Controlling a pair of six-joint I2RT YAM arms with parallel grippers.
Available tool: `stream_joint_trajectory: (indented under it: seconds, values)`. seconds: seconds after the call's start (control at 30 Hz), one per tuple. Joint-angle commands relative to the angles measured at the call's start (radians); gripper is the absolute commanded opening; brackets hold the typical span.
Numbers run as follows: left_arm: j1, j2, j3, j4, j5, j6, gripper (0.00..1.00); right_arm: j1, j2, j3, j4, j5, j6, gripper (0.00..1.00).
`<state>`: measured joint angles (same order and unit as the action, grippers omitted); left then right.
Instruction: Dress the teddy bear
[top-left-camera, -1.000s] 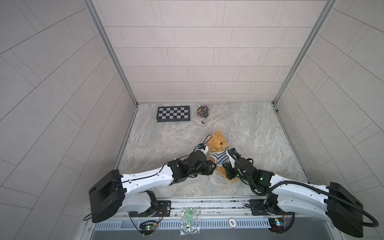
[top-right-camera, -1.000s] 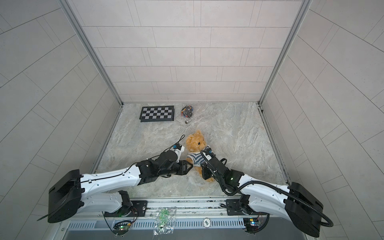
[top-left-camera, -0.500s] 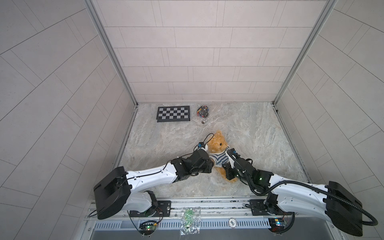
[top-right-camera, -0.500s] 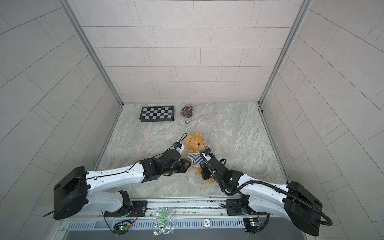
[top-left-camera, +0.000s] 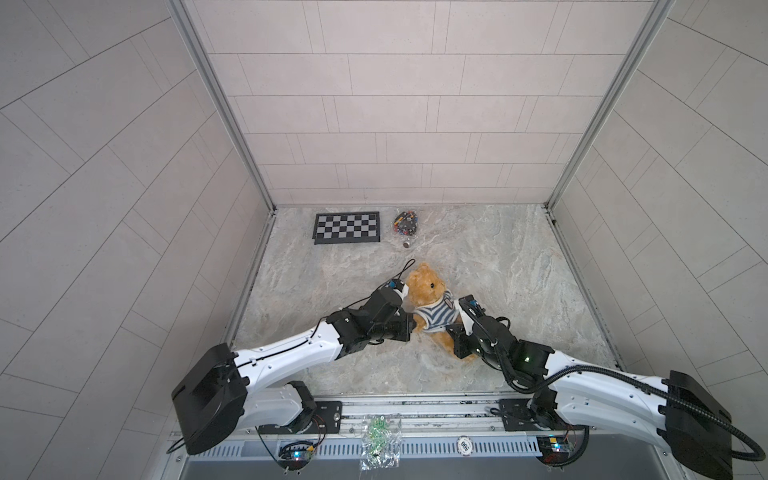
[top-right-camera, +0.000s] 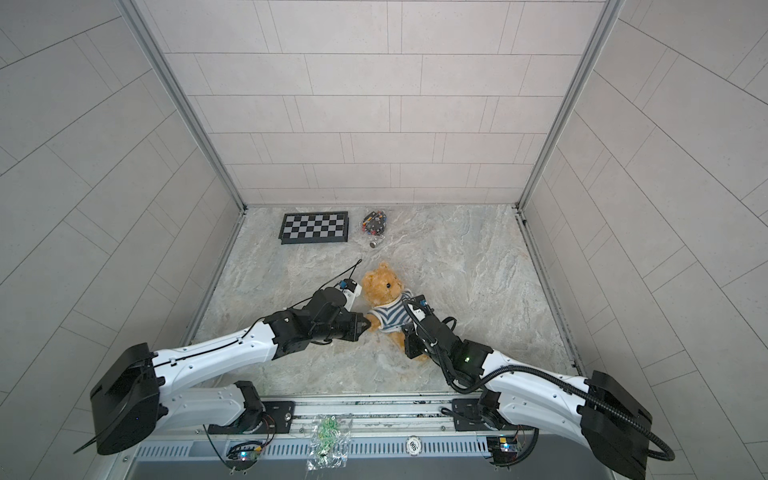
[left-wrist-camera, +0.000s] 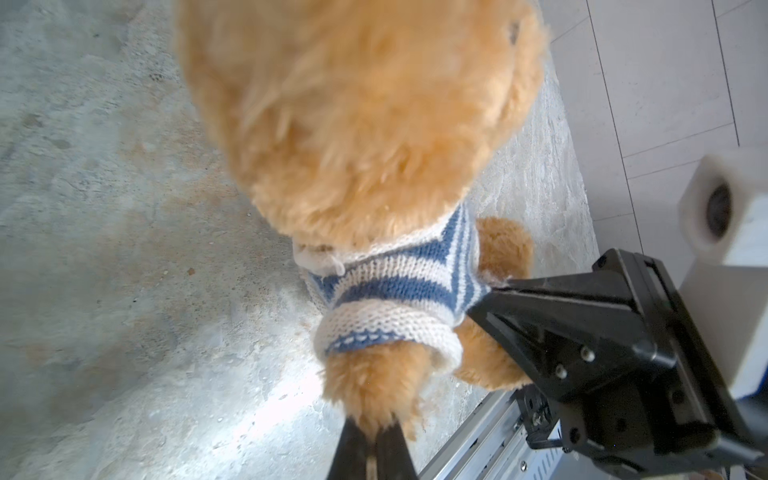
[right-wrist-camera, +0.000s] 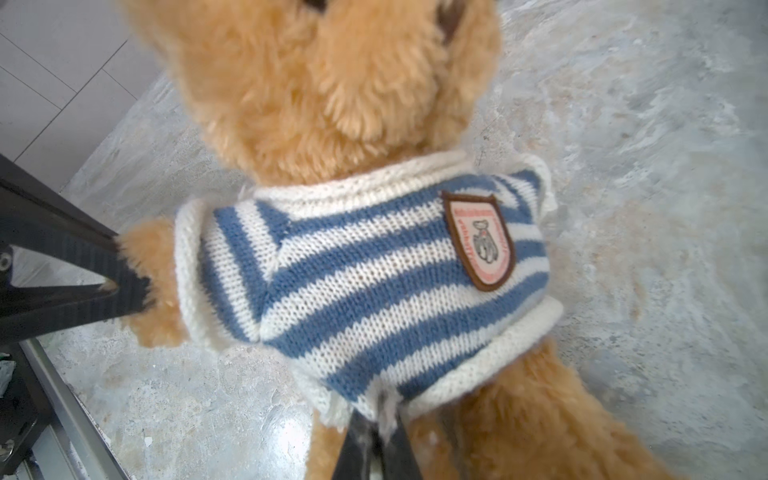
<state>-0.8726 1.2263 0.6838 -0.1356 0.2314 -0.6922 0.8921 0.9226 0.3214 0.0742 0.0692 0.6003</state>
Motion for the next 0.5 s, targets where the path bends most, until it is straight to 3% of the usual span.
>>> stream_joint_trajectory:
  seconds: [0.0,0.1,0.47]
  values:
    - [0.027,-0.010,-0.014,-0.091,0.055,0.113,0.00,-0.019,-0.013,-0.006,-0.073,0.055,0.010,0.00]
    - [0.026,0.001,-0.034,-0.022,0.086,0.075,0.00,-0.019,0.002,0.015,-0.060,0.033,0.000,0.01]
    - [0.024,-0.022,-0.085,0.053,0.077,0.024,0.00,0.027,0.118,0.215,-0.066,-0.088,-0.091,0.36]
